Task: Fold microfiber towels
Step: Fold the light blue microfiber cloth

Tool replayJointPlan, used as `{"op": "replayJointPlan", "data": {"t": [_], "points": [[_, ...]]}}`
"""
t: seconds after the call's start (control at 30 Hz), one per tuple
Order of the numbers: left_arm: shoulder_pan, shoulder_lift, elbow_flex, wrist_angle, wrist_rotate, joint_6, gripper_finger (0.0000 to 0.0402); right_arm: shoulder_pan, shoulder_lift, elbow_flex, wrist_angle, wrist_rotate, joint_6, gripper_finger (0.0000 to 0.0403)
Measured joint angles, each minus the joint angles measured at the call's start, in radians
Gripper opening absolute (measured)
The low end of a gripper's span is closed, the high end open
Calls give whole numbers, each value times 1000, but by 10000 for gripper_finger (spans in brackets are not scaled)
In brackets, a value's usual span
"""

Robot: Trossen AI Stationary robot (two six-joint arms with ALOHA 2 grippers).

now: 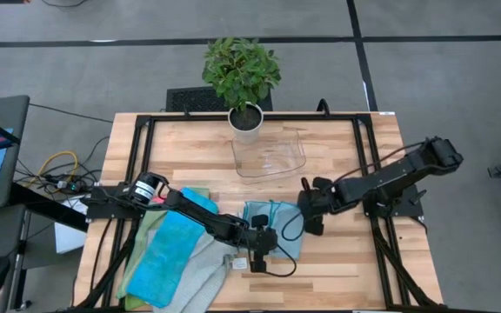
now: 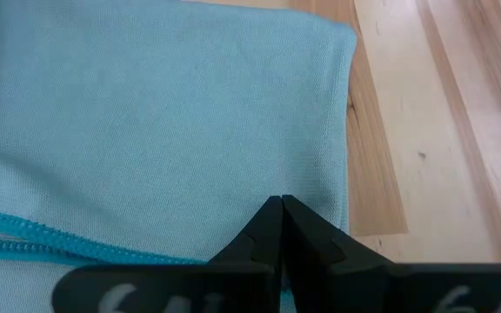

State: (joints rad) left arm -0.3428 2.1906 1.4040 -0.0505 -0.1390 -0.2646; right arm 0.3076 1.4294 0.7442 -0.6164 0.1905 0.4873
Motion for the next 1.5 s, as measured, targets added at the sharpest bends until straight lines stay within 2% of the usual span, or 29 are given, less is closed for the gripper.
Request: {"op": "replayJointPlan", "data": {"t": [0.23, 0.63, 0.83, 1.0, 1.1, 1.3, 1.5], "points": [[0, 1, 0, 0, 1, 16, 0, 44, 49, -61, 88, 21, 73, 207], [0, 2, -1, 1, 0, 16, 0, -9, 61, -61, 105, 52, 9, 180], [0, 2, -1, 1, 0, 16, 0, -35, 64, -60, 105, 46, -39, 133], [0, 2, -1, 1, -1, 16, 0, -54, 64, -60, 105, 35, -89, 57], [0, 3, -1, 1, -5, 25, 0, -70, 64, -60, 105, -7, -137, 15], [3, 3, -1, -1, -3, 33, 0, -104, 64, -31, 97, -27, -228, 25], [3, 3, -1, -2, -3, 33, 0, -171, 64, -5, 96, -26, -302, 10]]}}
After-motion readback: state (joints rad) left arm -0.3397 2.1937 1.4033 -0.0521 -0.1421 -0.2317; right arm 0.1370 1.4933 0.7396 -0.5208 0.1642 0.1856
